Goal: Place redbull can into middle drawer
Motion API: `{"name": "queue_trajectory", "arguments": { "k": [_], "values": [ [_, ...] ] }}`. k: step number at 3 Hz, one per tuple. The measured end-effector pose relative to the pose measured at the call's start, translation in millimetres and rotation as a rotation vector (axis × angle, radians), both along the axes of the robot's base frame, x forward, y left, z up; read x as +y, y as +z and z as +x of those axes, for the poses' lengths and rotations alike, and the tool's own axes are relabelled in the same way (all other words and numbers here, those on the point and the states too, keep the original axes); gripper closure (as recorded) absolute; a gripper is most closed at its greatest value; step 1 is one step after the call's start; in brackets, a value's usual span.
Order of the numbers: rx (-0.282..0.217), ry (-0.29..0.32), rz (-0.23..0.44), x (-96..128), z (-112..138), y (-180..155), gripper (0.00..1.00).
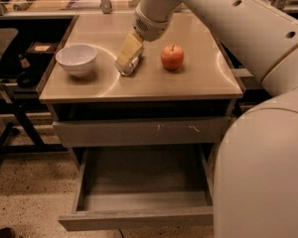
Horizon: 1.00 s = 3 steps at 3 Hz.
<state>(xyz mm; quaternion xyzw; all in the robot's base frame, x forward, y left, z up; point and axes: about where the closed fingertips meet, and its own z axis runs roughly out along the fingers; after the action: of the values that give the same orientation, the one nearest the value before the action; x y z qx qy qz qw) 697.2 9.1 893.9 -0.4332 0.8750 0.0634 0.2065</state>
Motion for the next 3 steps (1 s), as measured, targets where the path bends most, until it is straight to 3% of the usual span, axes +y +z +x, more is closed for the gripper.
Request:
{"name": "queue_trajectory", "arguments": {
  "k": [1, 3],
  "values": [
    [-0.01, -0.005, -0.006, 2.1, -3.3, 2.4, 0.0],
    [-0.084, -0.093, -0.029, 21.8, -13.7, 21.3, 0.0]
  ]
}}
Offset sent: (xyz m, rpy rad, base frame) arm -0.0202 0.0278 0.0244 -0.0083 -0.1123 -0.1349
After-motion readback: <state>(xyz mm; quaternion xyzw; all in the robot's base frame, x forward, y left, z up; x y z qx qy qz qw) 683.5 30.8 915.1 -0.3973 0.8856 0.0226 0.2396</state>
